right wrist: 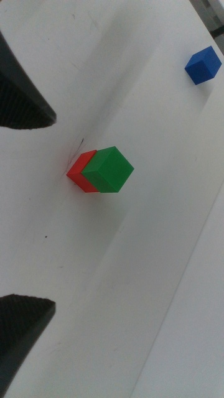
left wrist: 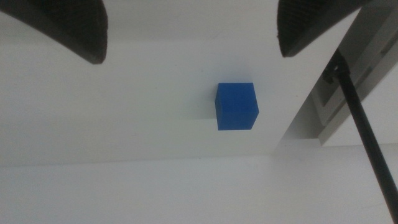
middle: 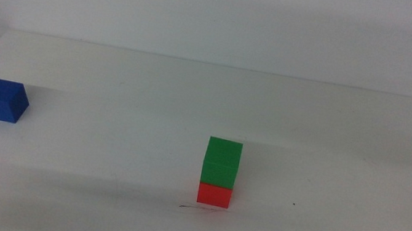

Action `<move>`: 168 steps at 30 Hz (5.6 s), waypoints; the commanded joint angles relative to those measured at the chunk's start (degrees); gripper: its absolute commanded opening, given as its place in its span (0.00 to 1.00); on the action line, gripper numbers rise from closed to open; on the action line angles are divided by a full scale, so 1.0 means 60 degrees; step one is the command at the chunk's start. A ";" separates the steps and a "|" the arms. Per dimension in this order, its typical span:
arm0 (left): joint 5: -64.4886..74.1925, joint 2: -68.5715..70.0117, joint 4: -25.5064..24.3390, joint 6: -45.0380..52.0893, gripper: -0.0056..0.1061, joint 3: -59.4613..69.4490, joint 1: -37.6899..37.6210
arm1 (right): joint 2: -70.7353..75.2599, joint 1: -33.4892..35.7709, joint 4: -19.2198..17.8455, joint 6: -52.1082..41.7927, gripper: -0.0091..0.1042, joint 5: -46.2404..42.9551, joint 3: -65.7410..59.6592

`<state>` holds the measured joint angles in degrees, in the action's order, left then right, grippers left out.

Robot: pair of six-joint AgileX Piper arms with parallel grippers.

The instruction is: Stack red cubes first, then green, then blue cubes in a specific spot.

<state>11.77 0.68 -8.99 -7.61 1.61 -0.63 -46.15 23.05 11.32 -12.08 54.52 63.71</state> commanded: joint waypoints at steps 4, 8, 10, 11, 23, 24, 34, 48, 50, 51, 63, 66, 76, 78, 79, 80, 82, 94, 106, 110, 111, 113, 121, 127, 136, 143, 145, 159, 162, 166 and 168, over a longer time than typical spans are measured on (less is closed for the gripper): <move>-0.0600 0.0248 0.0015 -0.0051 0.89 -0.0013 0.0722 | 0.0035 -0.0064 0.0079 -0.0144 0.68 -0.0545 0.0219; -0.0687 -0.0082 0.0189 -0.0089 0.89 -0.0142 0.1652 | 0.0035 -0.0064 0.0079 -0.0144 0.68 -0.0545 0.0219; -0.0759 -0.0673 0.0302 -0.0116 0.89 -0.0518 0.1961 | 0.0035 -0.0064 0.0079 -0.0144 0.68 -0.0545 0.0219; -0.0750 -0.1158 0.0302 -0.0097 0.89 -0.0831 0.2053 | 0.0035 -0.0064 0.0079 -0.0144 0.68 -0.0545 0.0219; 0.3160 -0.7748 0.0464 0.1841 0.89 -0.6983 0.2097 | 0.0035 -0.0064 0.0079 -0.0144 0.68 -0.0536 0.0219; 0.3767 -0.8201 0.0502 0.1941 0.89 -0.7494 0.2097 | 0.0035 -0.0064 0.0079 -0.0144 0.68 -0.0536 0.0219; 0.6441 -1.1551 0.0756 0.2292 0.89 -1.1012 0.2097 | 0.0035 -0.0064 0.0079 -0.0144 0.68 -0.0536 0.0219; 1.0209 -1.6242 0.1362 0.3341 0.89 -1.6404 0.2115 | 0.0035 -0.0064 0.0079 -0.0144 0.68 -0.0536 0.0219; 1.0512 -1.6873 0.1499 0.3467 0.89 -1.7000 0.2115 | 0.0035 -0.0064 0.0079 -0.0144 0.68 -0.0536 0.0219; 1.0587 -1.7158 0.1623 0.3561 0.89 -1.7248 0.2115 | 0.0035 -0.0064 0.0079 -0.0144 0.68 -0.0536 0.0219; 1.0570 -1.9425 0.3111 0.4645 0.89 -1.8037 0.2418 | 0.0035 -0.0064 0.0079 -0.0144 0.68 -0.0536 0.0219; 1.0558 -1.9738 0.3012 0.4652 0.89 -1.8037 0.2405 | 0.0035 -0.0064 0.0079 -0.0144 0.68 -0.0536 0.0219; 1.0371 -2.0397 0.3008 0.4665 0.89 -1.8047 0.2405 | 0.0035 -0.0064 0.0079 -0.0144 0.68 -0.0536 0.0219; 1.0199 -2.0496 0.2988 0.4665 0.89 -1.8047 0.2405 | 0.0035 -0.0064 0.0079 -0.0144 0.68 -0.0536 0.0219; 1.0106 -2.0524 0.2988 0.4665 0.89 -1.8047 0.2405 | 0.0035 -0.0064 0.0079 -0.0144 0.68 -0.0536 0.0219; 0.9974 -2.0547 0.2988 0.4665 0.89 -1.8047 0.2394 | 0.0035 -0.0064 0.0079 -0.0144 0.68 -0.0536 0.0219; 0.9795 -2.0568 0.2988 0.4665 0.89 -1.8047 0.2387 | 0.0035 -0.0064 0.0079 -0.0144 0.68 -0.0536 0.0219; 0.9379 -2.0838 0.3357 0.4564 0.61 -1.8047 0.2387 | 0.0035 -0.0064 0.0079 -0.0144 0.68 -0.0536 0.0219; 0.9434 -2.0603 0.3675 0.4533 0.31 -1.8047 0.2375 | 0.0035 -0.0064 0.0079 -0.0144 0.68 -0.0536 0.0219; 1.0052 -1.9730 0.3478 0.3842 0.18 -1.7948 0.2017 | 0.0035 -0.0064 0.0079 -0.0144 0.68 -0.0536 0.0219; 1.0139 -1.9448 0.3259 0.3499 0.16 -1.7851 0.1812 | 0.0035 -0.0064 0.0079 -0.0144 0.68 -0.0536 0.0219; 1.0196 -1.8910 0.2743 0.2795 0.14 -1.7596 0.1318 | 0.0035 -0.0064 0.0079 -0.0144 0.68 -0.0536 0.0219; 1.0600 -1.7138 0.2430 -0.0868 0.14 -1.7052 -0.1358 | 0.0035 -0.0064 0.0079 -0.0144 0.68 -0.0536 0.0219; 1.0600 -1.7036 0.2360 -0.3547 0.14 -1.7052 -0.3755 | 0.0035 -0.0064 0.0079 -0.0144 0.68 -0.0536 0.0219; 1.0591 -1.7170 0.1499 -0.5398 0.14 -1.7280 -0.6432 | 0.0035 -0.0064 0.0079 -0.0144 0.68 -0.0536 0.0219; 1.0591 -1.7973 0.1803 -0.5332 0.14 -1.8365 -0.6669 | 0.0035 -0.0064 0.0079 -0.0144 0.68 -0.0536 0.0219; 1.0591 -1.8180 0.1835 -0.5372 0.14 -1.8539 -0.6659 | 0.0035 -0.0064 0.0079 -0.0144 0.68 -0.0536 0.0219; 1.0591 -1.8718 0.1700 -0.5246 0.14 -1.8544 -0.6656 | 0.0035 -0.0064 0.0079 -0.0144 0.68 -0.0536 0.0219; 1.0591 -1.8810 0.1670 -0.5224 0.14 -1.8544 -0.6656 | 0.0035 -0.0064 0.0079 -0.0144 0.68 -0.0536 0.0219; 1.0591 -1.8855 0.1551 -0.5157 0.14 -1.8544 -0.6656 | 0.0035 -0.0064 0.0079 -0.0144 0.68 -0.0536 0.0219; 1.0591 -1.8855 0.1499 -0.5147 0.14 -1.8544 -0.6656 | 0.0035 -0.0064 0.0079 -0.0144 0.68 -0.0536 0.0219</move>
<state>71.07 -115.92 0.60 -38.63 -107.88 -40.32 -46.15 23.05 11.32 -12.08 54.57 63.60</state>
